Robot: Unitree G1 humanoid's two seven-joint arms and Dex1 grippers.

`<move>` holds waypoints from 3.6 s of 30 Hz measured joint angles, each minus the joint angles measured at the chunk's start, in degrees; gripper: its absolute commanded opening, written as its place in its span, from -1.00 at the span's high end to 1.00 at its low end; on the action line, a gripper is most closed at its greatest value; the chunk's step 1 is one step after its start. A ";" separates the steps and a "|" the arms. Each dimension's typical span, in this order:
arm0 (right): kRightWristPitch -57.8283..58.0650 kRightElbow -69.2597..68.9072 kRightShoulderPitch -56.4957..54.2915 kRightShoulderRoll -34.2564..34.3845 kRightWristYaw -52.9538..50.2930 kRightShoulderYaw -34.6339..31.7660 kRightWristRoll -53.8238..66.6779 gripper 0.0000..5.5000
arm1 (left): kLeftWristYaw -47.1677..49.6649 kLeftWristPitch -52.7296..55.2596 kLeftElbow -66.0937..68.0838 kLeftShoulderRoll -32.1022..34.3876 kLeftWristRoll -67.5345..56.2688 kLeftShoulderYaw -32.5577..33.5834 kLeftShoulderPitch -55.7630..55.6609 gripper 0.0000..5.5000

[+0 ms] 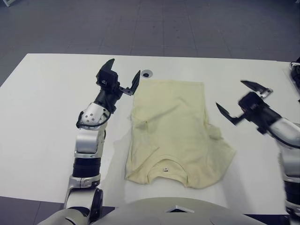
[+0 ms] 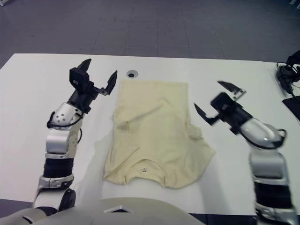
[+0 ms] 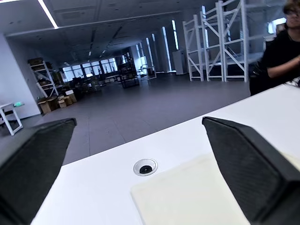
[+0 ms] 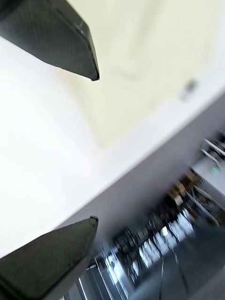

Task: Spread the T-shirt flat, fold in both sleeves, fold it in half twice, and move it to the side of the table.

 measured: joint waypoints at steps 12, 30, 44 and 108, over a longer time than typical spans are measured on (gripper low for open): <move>-13.53 16.09 9.09 -14.65 27.54 1.47 5.34 -0.96 | 5.07 -2.34 -2.91 -1.63 0.17 -0.85 3.14 -0.96; -20.43 21.30 2.22 -17.72 28.48 11.28 0.47 -0.25 | 6.13 -2.83 -3.80 -1.40 2.20 -3.65 3.37 -0.96; -20.48 18.89 4.45 -18.78 28.92 12.20 0.86 0.58 | 6.08 -0.25 -5.34 -1.46 0.95 -3.09 3.42 -0.96; -25.18 -5.36 -13.60 -12.11 23.07 32.52 -23.23 1.00 | 3.61 1.57 -2.33 -3.46 1.05 -6.92 -1.44 -0.96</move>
